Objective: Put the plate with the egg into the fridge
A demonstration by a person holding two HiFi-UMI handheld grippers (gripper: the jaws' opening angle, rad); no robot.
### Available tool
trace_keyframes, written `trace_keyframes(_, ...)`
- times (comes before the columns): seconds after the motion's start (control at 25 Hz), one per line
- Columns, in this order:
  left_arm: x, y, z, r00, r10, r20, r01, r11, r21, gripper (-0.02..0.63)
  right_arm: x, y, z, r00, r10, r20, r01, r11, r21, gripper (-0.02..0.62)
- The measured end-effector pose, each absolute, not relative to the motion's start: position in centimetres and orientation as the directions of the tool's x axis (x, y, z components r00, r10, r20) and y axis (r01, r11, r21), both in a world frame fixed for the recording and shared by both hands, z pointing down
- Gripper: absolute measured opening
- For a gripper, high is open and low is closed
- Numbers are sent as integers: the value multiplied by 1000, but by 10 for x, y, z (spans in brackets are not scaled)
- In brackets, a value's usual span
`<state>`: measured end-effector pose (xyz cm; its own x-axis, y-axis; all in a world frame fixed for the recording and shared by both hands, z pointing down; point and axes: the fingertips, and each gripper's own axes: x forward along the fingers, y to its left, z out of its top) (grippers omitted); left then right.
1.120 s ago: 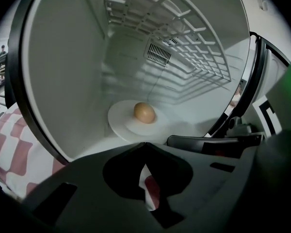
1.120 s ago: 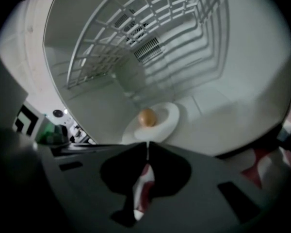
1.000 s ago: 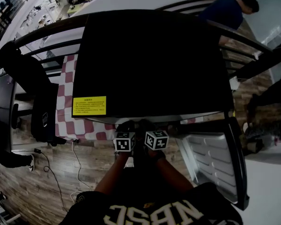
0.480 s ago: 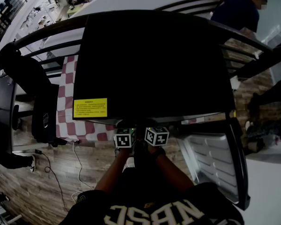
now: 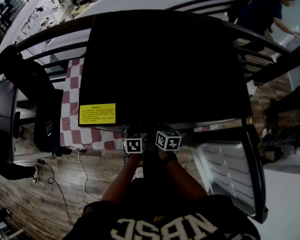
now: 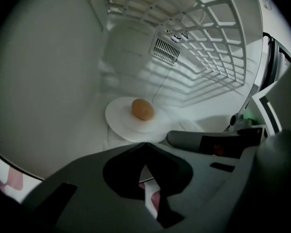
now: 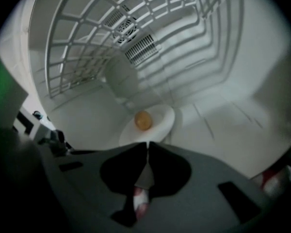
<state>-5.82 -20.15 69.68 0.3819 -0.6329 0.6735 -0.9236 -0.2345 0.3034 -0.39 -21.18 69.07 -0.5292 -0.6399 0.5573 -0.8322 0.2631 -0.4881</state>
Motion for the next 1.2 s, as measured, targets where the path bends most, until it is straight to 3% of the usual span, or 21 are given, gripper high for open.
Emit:
trace_keyframes(0.68, -60, -196, 678, 400, -663, 633, -916, -265, 301, 23, 3, -200, 675, -524, -659, 539, -836, 276, -475, 32)
trace_keyframes(1.2, -58, -129, 586, 466, -732, 498, -883, -344, 321, 23, 28, -132, 585, -515, -767, 383, -840, 365, -401, 28)
